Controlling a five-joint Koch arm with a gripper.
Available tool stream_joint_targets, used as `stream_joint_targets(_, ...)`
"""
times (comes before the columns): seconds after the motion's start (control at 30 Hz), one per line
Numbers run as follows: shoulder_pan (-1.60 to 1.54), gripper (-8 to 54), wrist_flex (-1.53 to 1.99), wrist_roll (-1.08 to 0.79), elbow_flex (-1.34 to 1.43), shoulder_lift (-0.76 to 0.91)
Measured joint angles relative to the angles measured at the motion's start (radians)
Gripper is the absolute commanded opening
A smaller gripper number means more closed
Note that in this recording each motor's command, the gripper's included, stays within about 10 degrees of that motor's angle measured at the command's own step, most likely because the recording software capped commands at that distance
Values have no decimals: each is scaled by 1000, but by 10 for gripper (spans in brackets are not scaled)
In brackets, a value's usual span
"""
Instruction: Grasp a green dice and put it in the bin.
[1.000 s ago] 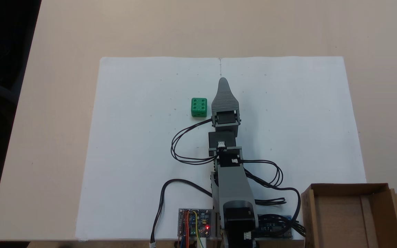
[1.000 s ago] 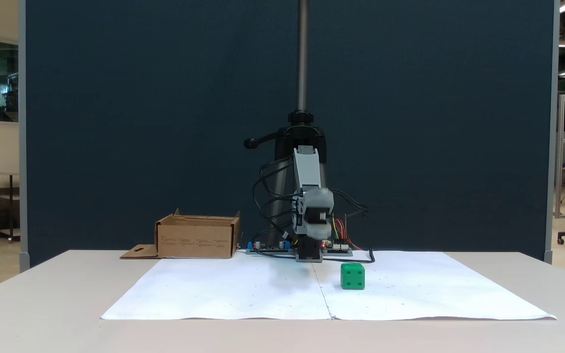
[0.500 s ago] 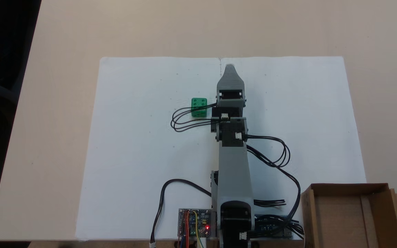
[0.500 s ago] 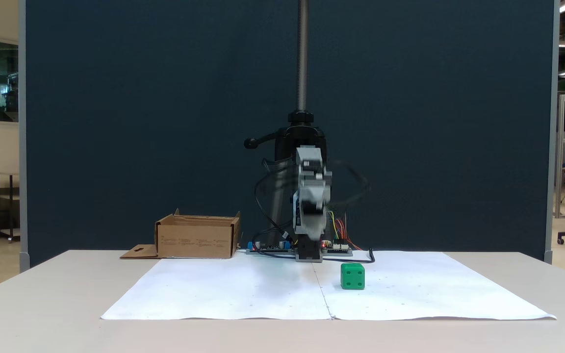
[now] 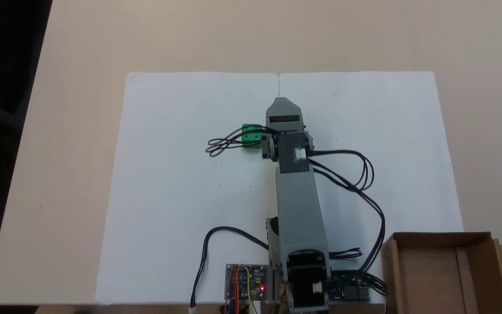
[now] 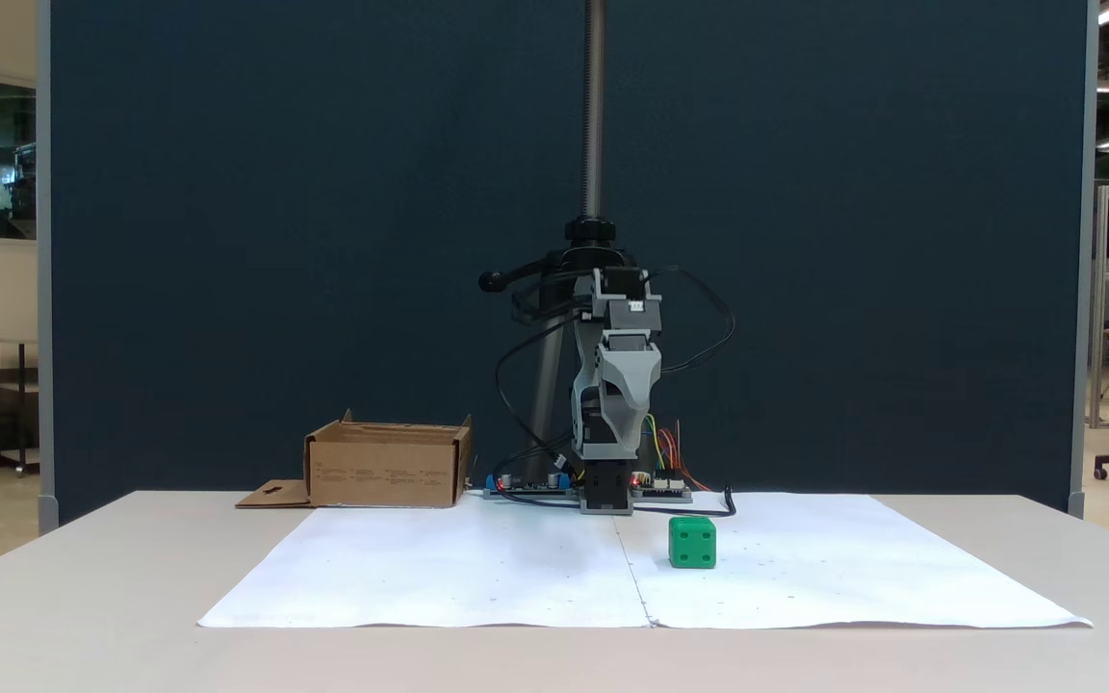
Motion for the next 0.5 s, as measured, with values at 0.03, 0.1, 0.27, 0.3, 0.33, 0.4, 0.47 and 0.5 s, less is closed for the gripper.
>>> stream_joint_targets(0.03,0,424,51,21,-26,-35)
stream_joint_targets(0.1,-21,424,141,57,-80,-107)
stream_joint_targets(0.27,-86,423,236,129,-100,-219)
stream_joint_targets(0.3,-95,424,236,141,-120,-239)
stream_joint_targets(0.33,-100,423,236,153,-147,-258)
stream_joint_targets(0.4,-120,423,236,181,-186,-293)
stream_joint_targets(0.47,-144,424,236,212,-209,-327)
stream_joint_targets(0.5,-156,424,236,229,-216,-339)
